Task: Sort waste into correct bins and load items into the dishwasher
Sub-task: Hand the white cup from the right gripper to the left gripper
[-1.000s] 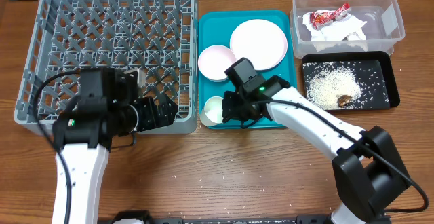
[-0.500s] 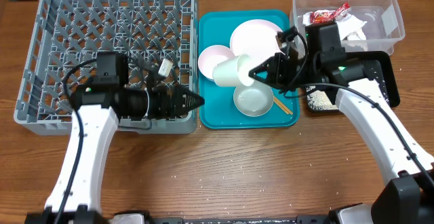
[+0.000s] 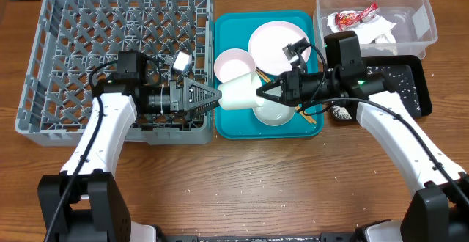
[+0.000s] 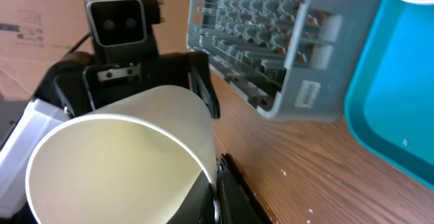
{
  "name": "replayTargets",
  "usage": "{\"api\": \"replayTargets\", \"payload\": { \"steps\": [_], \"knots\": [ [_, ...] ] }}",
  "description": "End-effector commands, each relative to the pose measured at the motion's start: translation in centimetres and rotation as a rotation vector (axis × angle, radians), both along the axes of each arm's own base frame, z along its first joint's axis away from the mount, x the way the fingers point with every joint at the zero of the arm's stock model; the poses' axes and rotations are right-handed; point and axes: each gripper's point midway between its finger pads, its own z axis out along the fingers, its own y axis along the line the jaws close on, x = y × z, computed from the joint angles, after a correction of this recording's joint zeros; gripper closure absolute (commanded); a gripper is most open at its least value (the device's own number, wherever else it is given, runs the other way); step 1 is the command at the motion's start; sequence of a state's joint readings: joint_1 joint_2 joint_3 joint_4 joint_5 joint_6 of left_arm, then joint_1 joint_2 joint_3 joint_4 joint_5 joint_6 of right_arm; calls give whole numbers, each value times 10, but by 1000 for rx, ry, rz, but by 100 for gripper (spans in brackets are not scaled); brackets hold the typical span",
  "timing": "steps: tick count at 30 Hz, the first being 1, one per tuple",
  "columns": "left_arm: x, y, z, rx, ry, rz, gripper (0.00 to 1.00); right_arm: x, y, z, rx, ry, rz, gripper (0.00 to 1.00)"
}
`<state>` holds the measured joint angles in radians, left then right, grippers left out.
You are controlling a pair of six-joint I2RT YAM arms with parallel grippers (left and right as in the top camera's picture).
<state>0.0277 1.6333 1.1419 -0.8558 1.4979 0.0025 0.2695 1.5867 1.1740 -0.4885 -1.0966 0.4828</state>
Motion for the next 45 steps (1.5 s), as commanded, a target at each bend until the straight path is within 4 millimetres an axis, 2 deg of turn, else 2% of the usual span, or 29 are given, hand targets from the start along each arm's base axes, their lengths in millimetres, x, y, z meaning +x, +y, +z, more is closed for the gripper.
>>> {"api": "replayTargets", "payload": {
  "steps": [1, 5, 10, 19, 21, 24, 28, 31, 34, 36, 40, 45],
  "knots": [
    [0, 0, 16, -79, -37, -19, 0, -6, 10, 8, 36, 11, 29, 96],
    [0, -1, 16, -79, -34, -22, 1, -3, 20, 12, 37, 9, 15, 96],
    [0, -1, 16, -80, -31, -22, 14, -2, 29, 3, -11, 17, -17, 96],
    [0, -1, 16, -80, -30, -22, 17, -2, 39, 5, -13, 6, -29, 96],
    [0, -1, 16, -79, -30, -22, 23, -3, 40, 4, -16, 8, -27, 96],
    [0, -1, 16, -80, -30, -22, 37, -4, 41, 4, -17, 10, -24, 96],
    [0, -1, 16, -78, -30, -22, 43, -6, 40, 1, -25, 24, -23, 96],
    [0, -1, 16, -78, -32, -22, 41, -7, 40, 0, -30, 32, -20, 96],
    [0, -1, 17, -79, -38, -21, 19, -9, 41, -1, -31, 35, -16, 96],
    [1, 0, 17, -79, -39, -20, 10, -11, 43, -1, -31, 34, -9, 96],
    [6, 3, 18, -79, -27, -11, 6, -15, 48, 0, -30, 32, 5, 96],
    [9, 3, 19, -80, -12, -8, 9, -14, 48, 1, -27, 25, 6, 96]
  ]
}}
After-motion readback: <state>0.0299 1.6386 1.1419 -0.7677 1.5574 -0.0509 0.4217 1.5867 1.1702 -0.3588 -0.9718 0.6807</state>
